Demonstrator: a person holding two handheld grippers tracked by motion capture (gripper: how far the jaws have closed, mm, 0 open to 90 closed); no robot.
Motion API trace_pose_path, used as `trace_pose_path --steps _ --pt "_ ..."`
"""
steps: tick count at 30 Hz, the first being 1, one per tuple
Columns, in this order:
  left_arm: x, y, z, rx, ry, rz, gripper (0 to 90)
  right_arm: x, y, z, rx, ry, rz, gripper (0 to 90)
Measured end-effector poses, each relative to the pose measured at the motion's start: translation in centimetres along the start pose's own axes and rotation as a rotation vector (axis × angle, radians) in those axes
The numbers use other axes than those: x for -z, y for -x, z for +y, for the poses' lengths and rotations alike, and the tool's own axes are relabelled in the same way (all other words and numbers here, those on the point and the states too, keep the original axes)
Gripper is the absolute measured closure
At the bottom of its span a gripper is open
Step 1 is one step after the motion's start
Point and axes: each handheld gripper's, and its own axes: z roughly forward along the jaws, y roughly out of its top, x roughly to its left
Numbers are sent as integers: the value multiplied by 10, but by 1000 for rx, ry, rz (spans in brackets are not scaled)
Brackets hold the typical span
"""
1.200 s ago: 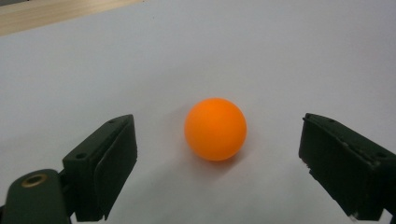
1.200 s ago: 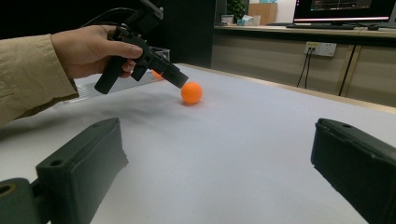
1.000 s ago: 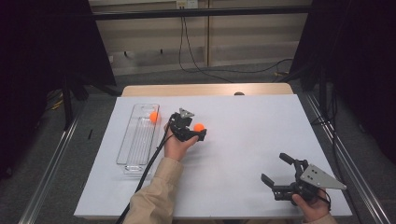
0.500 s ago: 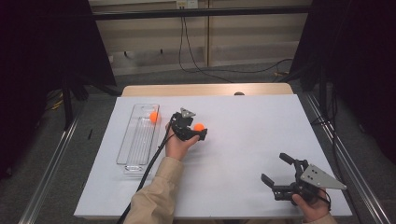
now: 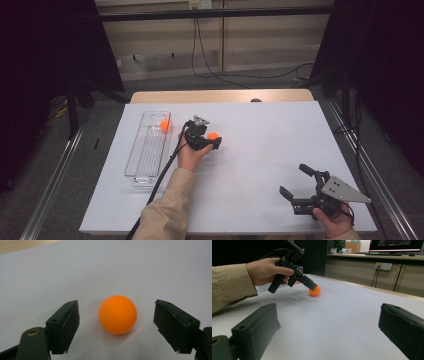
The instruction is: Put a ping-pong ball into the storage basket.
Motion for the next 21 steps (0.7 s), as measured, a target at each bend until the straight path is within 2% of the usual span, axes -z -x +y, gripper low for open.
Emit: trace_pose_path --steps 10,21 --pt "-5 2 -1 -27 -22 -1 307 0 0 0 -2 1 0 24" --pt "-6 1 -2 -31 -36 -13 385 0 0 0 -3 -1 0 24"
